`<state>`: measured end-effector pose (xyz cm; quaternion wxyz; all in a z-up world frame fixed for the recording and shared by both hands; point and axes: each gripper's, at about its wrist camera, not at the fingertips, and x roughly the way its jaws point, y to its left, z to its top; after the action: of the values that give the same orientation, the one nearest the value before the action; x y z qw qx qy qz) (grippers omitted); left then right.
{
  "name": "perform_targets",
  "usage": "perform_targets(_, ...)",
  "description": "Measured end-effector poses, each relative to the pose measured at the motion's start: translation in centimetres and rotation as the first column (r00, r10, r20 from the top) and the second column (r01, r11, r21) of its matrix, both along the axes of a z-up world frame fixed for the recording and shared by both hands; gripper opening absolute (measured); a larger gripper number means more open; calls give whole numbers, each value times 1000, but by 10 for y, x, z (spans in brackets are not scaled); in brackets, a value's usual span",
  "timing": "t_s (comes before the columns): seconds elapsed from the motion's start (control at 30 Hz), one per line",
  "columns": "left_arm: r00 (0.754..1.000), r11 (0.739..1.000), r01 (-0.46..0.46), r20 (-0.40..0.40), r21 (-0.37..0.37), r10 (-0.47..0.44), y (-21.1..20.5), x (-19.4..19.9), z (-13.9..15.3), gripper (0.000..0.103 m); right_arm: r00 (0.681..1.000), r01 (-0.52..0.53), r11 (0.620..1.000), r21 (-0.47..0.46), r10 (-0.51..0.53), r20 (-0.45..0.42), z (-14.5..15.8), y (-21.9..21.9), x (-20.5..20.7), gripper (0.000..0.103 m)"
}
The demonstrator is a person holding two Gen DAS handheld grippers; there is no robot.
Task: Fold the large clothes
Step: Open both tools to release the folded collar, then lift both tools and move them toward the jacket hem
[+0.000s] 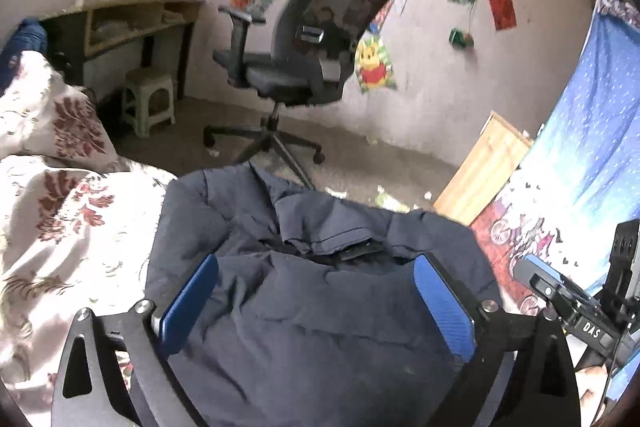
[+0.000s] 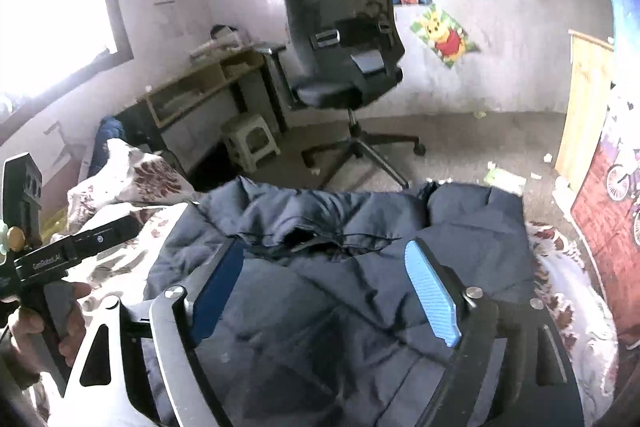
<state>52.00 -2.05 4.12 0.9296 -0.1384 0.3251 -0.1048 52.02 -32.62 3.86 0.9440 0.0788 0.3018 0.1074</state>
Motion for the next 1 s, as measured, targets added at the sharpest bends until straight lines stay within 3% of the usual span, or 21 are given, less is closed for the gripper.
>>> perform_targets(0.37,994,1000,-18,112,22,16,0,-92,51,103,992,11,1000,13,-13,125,58,7,-94,91)
perform_targets(0.67,984,997,-33,177,69,21,-2,-167,64,103,982,5,1000,26,-10,187,83,3,-173,93)
perform_targets(1.0,973,998,-19,232,53,6,-1,-252,77,103,977,-10,1000,17,6,213,102,-6,-253,93)
